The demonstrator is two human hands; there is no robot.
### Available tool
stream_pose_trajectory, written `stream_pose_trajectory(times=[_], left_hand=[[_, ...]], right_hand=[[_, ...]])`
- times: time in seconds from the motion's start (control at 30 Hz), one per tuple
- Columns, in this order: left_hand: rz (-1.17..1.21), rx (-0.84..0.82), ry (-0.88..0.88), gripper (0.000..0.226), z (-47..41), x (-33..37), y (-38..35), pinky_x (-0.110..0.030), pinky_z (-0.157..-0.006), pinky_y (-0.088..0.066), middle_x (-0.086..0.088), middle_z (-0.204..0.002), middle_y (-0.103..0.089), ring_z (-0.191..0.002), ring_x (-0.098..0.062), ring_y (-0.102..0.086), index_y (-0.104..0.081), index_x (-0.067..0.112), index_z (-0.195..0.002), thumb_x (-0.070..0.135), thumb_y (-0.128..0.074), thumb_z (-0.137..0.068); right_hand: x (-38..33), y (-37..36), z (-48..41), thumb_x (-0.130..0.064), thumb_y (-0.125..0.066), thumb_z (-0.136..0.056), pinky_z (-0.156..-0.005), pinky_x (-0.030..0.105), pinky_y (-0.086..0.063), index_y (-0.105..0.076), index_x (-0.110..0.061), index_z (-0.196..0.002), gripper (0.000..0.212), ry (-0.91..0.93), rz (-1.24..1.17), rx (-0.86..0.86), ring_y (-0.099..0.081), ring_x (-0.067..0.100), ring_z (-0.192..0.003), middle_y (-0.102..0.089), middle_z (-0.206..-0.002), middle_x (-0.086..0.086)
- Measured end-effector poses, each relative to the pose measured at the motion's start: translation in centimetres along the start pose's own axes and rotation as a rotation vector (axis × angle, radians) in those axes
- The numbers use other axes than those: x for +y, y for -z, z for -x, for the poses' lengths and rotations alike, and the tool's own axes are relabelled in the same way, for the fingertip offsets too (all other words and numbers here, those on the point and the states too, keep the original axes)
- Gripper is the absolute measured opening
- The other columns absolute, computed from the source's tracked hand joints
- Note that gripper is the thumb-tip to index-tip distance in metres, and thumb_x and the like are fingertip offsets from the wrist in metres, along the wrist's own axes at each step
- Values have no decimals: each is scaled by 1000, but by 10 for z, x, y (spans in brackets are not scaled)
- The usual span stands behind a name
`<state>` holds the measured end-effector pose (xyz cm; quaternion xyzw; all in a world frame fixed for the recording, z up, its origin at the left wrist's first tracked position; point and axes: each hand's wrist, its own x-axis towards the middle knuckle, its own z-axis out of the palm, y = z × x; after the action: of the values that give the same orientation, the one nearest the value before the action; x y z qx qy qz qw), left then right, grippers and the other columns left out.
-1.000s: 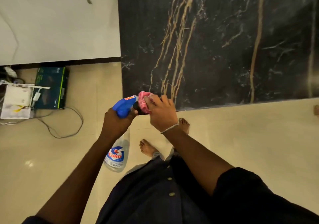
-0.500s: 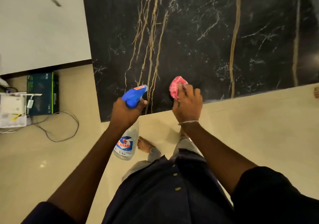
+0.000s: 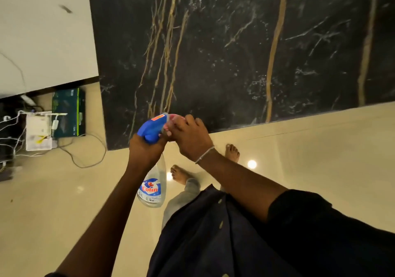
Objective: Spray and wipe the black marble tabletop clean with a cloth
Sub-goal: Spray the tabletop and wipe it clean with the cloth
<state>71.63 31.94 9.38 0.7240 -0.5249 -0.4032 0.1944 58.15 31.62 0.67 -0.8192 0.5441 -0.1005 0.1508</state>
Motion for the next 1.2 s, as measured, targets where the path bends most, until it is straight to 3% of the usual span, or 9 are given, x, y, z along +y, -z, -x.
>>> stream_pose_trajectory(times=[0.17,0.27,0.5,0.7,0.77,0.87,0.97,1.07,1.2], left_hand=[[9,-70,-45,22,1,30,-44,-44,-64,-54,-12,-73,-59,-67,-29,-60,-58,11,-95,28,-68,-85],[3,-97,-107,16,-2,46,-58,-40,-68,-54,-5,-72,-61,-67,-20,-61,-60,13,-91,27,-67,-86],[1,-118,-210,14,-4,54,-58,-28,-73,-53,-5,-79,-66,-75,-15,-63,-64,10,-89,23,-68,-85],[32,-144,-134,28,-4,43,-62,-24,-73,-53,-4,-86,-68,-76,-14,-64,-65,10,-102,31,-69,-84],[20,-176,-126,35,-4,45,-67,-18,-76,-51,-3,-97,-69,-86,-13,-64,-62,10,-113,32,-67,-86],[8,-173,-109,31,-6,55,-78,-17,-72,-49,-7,-94,-68,-83,-17,-64,-62,10,-110,27,-68,-85],[-3,-164,-123,23,-10,72,-91,-9,-62,-45,-1,-79,-63,-68,-9,-59,-64,10,-98,27,-70,-84],[-20,-177,-117,17,-17,93,-107,-15,-58,-44,-4,-70,-60,-61,-10,-55,-61,11,-85,27,-69,-85],[-38,-191,-145,18,-26,125,-132,-10,-53,-41,-2,-65,-56,-55,-9,-51,-59,13,-84,28,-68,-85]], right_hand=[[88,35,57,-24,-62,-79,-68,36,-41,-55,-14,-128,51,-229,138,84,-49,30,-88,-57,-121,9],[127,51,82,-20,-59,-79,-67,38,-45,-57,-11,-127,50,-393,155,158,-51,33,-86,-59,-117,11],[123,53,81,-25,-57,-84,-76,40,-46,-50,-9,-135,53,-622,146,202,-49,34,-96,-54,-119,14],[68,29,50,-21,-67,-74,-67,35,-40,-58,-11,-122,50,-350,110,151,-50,30,-87,-58,-112,11],[62,28,46,-25,-72,-75,-67,36,-43,-59,-14,-118,46,-265,65,90,-53,29,-89,-59,-112,9],[81,35,52,-29,-68,-82,-69,38,-48,-59,-17,-120,41,-179,76,46,-54,29,-92,-59,-116,7],[126,49,69,-23,-62,-81,-68,36,-42,-58,-15,-126,46,-219,155,71,-52,31,-90,-59,-118,8],[182,68,93,-20,-63,-78,-70,38,-44,-54,-13,-129,52,-329,202,123,-50,33,-91,-56,-120,11],[252,95,123,-23,-60,-78,-72,41,-45,-53,-11,-130,54,-456,216,166,-48,36,-94,-55,-118,15]])
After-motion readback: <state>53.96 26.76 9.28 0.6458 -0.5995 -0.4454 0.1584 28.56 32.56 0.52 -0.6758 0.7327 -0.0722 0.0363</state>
